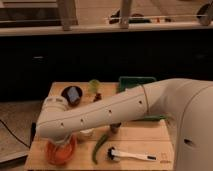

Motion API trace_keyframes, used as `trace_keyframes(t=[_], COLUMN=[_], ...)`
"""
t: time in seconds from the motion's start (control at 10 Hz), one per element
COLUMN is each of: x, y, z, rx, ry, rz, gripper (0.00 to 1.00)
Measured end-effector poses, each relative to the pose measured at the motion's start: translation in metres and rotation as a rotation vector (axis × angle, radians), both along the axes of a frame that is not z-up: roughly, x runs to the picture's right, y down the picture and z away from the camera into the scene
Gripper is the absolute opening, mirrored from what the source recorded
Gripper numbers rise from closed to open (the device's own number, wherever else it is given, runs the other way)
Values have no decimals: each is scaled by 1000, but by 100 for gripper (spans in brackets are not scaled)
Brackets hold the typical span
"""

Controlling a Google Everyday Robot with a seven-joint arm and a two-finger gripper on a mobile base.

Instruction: Place fork in red bowl

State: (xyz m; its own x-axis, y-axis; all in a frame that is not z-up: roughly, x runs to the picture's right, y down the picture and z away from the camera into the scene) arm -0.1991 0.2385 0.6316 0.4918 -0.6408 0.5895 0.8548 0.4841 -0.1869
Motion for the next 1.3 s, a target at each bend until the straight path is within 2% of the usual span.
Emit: trace_keyframes(t=[0.3, 0.7, 0.8, 1.3], x=[-10, -26, -29, -38], y=[0, 1, 2, 13], z=[-1, 3, 4, 18], rx=[13, 4, -6, -68], ry=[-62, -127, -138, -181], rz=[-62, -133, -142, -152], gripper=[0, 1, 7, 58])
